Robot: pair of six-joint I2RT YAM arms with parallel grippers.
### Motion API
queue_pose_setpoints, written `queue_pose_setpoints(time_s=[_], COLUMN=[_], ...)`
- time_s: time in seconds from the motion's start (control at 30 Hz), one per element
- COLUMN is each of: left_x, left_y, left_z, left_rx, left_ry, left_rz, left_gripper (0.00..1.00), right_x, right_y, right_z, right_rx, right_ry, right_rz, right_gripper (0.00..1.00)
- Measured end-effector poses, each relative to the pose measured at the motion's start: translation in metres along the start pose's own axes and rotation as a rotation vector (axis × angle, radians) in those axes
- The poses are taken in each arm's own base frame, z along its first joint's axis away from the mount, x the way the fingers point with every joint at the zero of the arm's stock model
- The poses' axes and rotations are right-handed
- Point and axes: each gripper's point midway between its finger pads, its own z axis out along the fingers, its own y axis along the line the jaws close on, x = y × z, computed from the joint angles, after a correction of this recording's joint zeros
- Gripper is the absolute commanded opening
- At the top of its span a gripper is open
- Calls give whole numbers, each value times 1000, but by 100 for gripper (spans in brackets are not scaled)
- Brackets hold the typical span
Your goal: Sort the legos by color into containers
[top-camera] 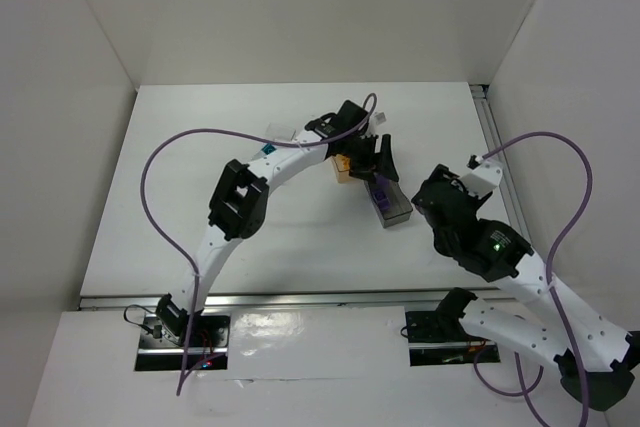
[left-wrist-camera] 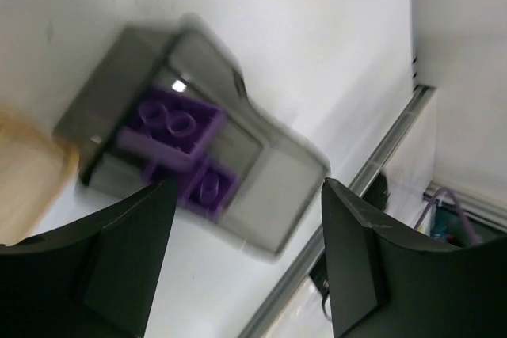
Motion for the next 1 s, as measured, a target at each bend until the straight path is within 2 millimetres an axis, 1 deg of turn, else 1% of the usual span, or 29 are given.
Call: queue_pose_setpoints(time_s=[0.07, 0.17, 0.27, 0.3, 0.33, 0.37, 0.43, 0.47, 0.53, 0.6, 0.67, 0.73, 0.8, 0.83, 0.93, 1.0], left_x=[4, 16, 21, 22, 24, 22, 30, 38, 62, 84, 110, 129, 132, 129, 113, 104], left_y=[-2, -10, -28, -33, -36, -39, -38, -34, -23, -7, 15, 33, 39, 37, 21, 10], left_z=[-17, -62, -124, -144, -162, -178, -198, -201, -198, -186, -173, -163, -159, -157, -154, -154], left_rx=[-31, -65, -36, -24, -20, -8, 7, 11, 24, 40, 36, 15, -3, -5, 31, 59], left_ry=[-11, -37, -122, -157, -183, -223, -273, -280, -258, -237, -211, -192, -204, -221, -297, -342], left_rz=[21, 49, 83, 103, 112, 125, 144, 144, 128, 99, 31, -19, -38, -31, 19, 38], left_gripper=[77, 75, 80, 86, 89, 92, 94, 95, 95, 96, 99, 99, 99, 99, 99, 95], right_x=[3, 9, 18, 22, 25, 29, 36, 41, 50, 62, 74, 86, 94, 97, 101, 101], right_y=[2, 10, 23, 28, 34, 41, 58, 68, 89, 110, 128, 146, 160, 166, 178, 182], right_z=[4, 15, 30, 36, 41, 45, 53, 57, 64, 69, 72, 72, 71, 70, 66, 63], right_rx=[3, -1, -30, -42, -60, -82, -135, -165, -223, -279, -326, -364, -399, -412, -446, -461], right_ry=[18, 54, 110, 132, 149, 173, 214, 238, 280, 321, 360, 397, 427, 437, 456, 460], right_rz=[-25, -56, -73, -75, -74, -72, -62, -57, -46, -32, -19, -8, 3, 10, 32, 45], right_gripper=[52, 52, 52, 52, 52, 52, 52, 52, 52, 52, 52, 52, 52, 52, 52, 52])
